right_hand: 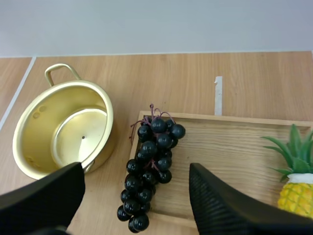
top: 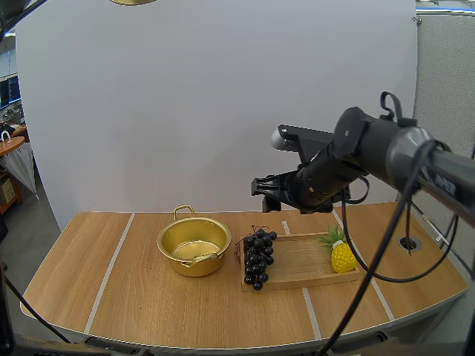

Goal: Open the pot, put the grape inside, and close it

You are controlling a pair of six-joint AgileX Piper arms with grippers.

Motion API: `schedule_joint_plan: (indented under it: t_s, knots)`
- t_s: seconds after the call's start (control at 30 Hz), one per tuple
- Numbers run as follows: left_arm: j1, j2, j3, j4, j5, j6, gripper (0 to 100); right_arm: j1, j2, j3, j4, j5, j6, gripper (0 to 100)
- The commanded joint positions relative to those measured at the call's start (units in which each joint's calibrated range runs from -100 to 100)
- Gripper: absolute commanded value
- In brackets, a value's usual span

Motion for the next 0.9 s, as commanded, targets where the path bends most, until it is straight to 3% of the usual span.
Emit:
schedule_joint_plan:
  t_s: [0.0, 0.2, 0.87]
  knots:
    - [-0.17, -0.4, -0.6, 0.0, -2.8, -0.5, 0, 1.1, 3.0, -0.5, 0.7, -3.4, -0.9, 100]
    - [-0.17, -0.4, -0.6, 0.0, -2.8, -0.5, 0, 3.5, 9.8, -0.5, -0.3, -6.4, -0.8, 100]
    - [-0.17, -0.4, -0.6, 0.0, -2.8, -0.5, 0, 3.5, 22.8, -0.5, -1.7, -18.1, -0.5, 100]
